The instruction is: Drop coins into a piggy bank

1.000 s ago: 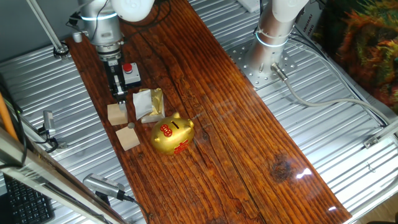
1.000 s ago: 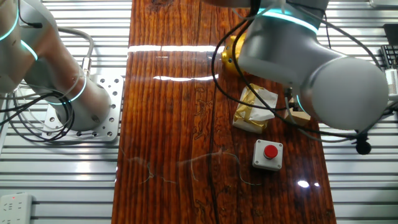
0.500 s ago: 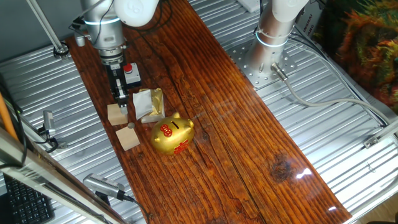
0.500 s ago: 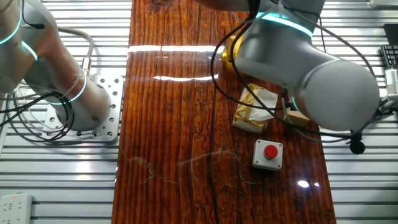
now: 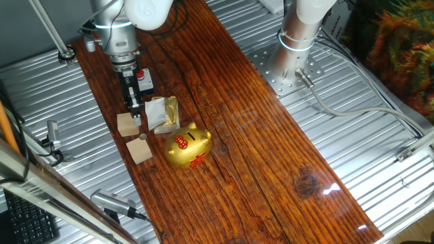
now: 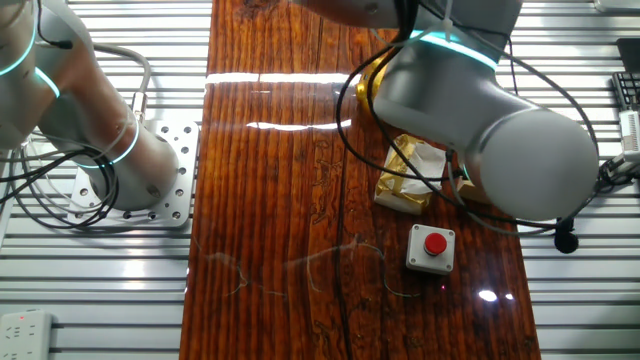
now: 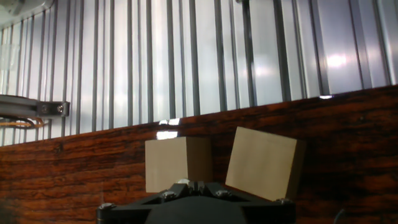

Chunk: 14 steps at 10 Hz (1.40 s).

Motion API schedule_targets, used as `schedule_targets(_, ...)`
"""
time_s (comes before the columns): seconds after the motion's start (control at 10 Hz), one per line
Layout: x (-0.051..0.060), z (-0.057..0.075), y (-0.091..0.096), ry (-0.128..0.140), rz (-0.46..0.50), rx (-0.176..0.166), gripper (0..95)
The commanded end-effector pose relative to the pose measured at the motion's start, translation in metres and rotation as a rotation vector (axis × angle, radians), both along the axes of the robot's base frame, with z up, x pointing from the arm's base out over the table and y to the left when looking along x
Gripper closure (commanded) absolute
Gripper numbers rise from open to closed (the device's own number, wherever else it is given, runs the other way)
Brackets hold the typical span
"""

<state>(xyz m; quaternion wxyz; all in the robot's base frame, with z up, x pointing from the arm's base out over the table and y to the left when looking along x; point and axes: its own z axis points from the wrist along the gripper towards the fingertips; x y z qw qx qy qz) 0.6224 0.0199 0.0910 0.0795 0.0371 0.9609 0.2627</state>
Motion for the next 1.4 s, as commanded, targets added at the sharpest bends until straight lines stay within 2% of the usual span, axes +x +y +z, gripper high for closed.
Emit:
schedule_targets(0.1, 0.0, -0.003, 0.002, -0.002, 0.003, 0.005, 95.0)
schedule_targets(0.6, 0.001, -0.015, 0.006, 0.0, 0.015, 0.014, 95.0)
schedule_targets(1.4, 0.001, -0.018, 0.014, -0.004, 0.01, 0.017, 95.0)
